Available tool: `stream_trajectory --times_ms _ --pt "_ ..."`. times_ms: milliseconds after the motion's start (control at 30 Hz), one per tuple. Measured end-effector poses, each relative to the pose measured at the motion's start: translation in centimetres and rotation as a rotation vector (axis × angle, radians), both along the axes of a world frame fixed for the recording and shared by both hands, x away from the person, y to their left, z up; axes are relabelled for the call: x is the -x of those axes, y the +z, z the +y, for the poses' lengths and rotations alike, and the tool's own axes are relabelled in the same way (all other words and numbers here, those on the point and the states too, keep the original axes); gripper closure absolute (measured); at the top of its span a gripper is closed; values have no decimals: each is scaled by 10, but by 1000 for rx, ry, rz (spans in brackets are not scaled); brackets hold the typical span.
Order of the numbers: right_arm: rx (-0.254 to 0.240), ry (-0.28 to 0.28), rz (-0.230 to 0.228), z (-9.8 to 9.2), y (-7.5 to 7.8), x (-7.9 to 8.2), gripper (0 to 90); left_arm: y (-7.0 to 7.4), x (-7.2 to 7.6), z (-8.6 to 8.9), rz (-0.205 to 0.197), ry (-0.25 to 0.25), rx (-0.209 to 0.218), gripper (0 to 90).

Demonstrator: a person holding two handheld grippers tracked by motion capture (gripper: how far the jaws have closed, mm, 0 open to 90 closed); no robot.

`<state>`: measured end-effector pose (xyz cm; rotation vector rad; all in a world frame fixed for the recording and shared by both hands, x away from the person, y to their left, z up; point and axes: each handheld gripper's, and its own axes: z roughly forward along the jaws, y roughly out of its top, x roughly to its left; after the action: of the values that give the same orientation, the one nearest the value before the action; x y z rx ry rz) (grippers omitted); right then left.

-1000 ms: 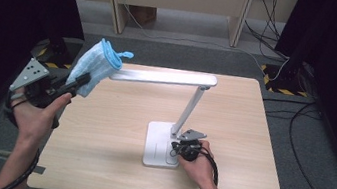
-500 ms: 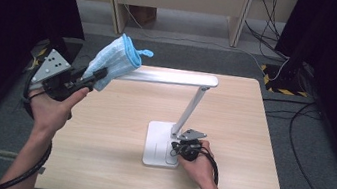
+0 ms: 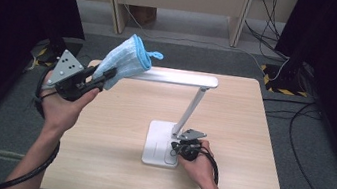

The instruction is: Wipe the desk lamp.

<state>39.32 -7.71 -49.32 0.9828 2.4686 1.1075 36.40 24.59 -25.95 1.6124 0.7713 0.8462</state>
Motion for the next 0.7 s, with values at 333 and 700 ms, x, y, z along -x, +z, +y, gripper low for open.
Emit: stream_trajectory --times_ms 333,700 --pt "15 -3 6 -1 2 1 787 5 -4 -3 -4 8 6 707" --pt "-297 -186 -323 -49 88 -3 476 5 -9 -5 4 24 15 707"
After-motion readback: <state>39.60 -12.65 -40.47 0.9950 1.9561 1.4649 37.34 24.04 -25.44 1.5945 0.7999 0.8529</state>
